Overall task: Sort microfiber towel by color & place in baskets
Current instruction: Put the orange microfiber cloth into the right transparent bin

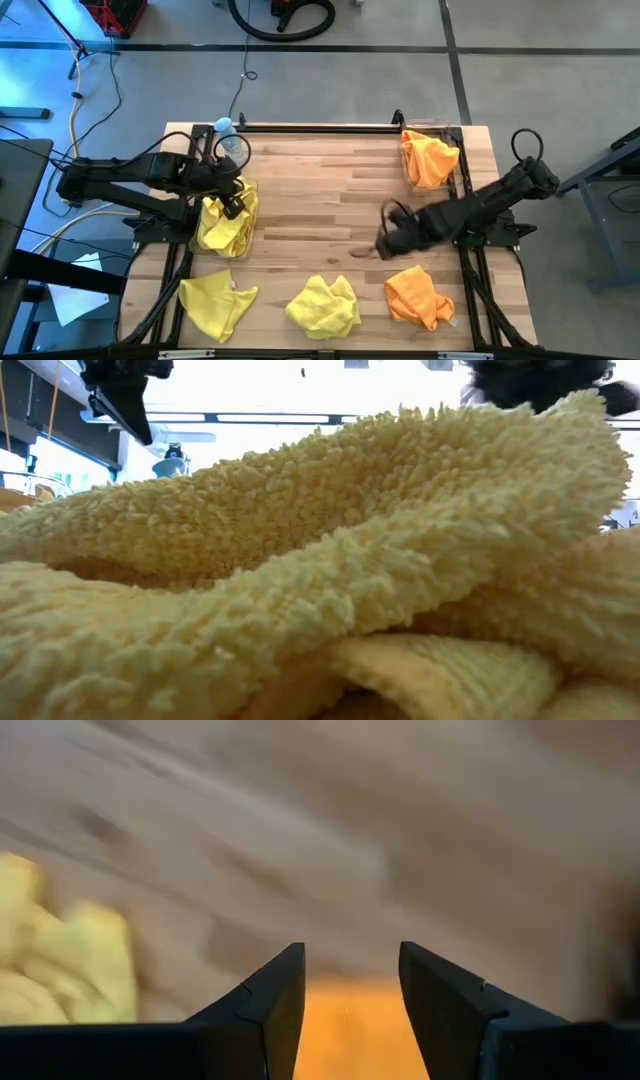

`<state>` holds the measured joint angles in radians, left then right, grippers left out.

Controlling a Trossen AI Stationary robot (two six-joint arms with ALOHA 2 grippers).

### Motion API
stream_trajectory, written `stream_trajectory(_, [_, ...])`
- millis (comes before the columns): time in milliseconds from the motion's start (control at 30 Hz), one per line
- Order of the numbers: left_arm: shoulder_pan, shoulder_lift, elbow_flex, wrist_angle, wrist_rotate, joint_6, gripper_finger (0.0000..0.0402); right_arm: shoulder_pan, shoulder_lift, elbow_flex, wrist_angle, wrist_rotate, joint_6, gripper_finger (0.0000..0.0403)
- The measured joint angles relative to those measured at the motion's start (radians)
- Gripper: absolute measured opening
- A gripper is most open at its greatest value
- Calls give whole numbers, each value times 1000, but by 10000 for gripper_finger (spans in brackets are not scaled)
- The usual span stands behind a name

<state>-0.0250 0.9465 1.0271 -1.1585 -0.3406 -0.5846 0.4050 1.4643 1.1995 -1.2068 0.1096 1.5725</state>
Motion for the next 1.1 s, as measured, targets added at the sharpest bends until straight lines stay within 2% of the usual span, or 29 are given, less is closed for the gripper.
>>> stream_trajectory(133, [-5,-13,0,22,-24,42,0,149,15,0,-59,-134,327,158])
stream_trajectory(300, [-5,-15,0,25,-19,127,0,310,75,0,1,-100,578,158])
stream_trajectory(367, [-5,-14,0,25,-4,161,0,343,104,0,28,-126,667,160])
stream_trajectory(433, [-5,-14,0,25,5,179,0,362,138,0,85,-190,690,166])
stream_trajectory(633, [-5,-14,0,25,23,203,0,384,260,0,196,-264,717,218])
stream_trajectory(867, [-5,-14,0,24,69,225,0,389,386,-3,215,-266,715,297])
stream_trajectory(1000, [-5,-14,0,25,70,229,0,382,444,-1,250,-179,672,305])
stream_trajectory(1100, [-5,-14,0,27,70,230,0,348,477,2,265,-139,669,281])
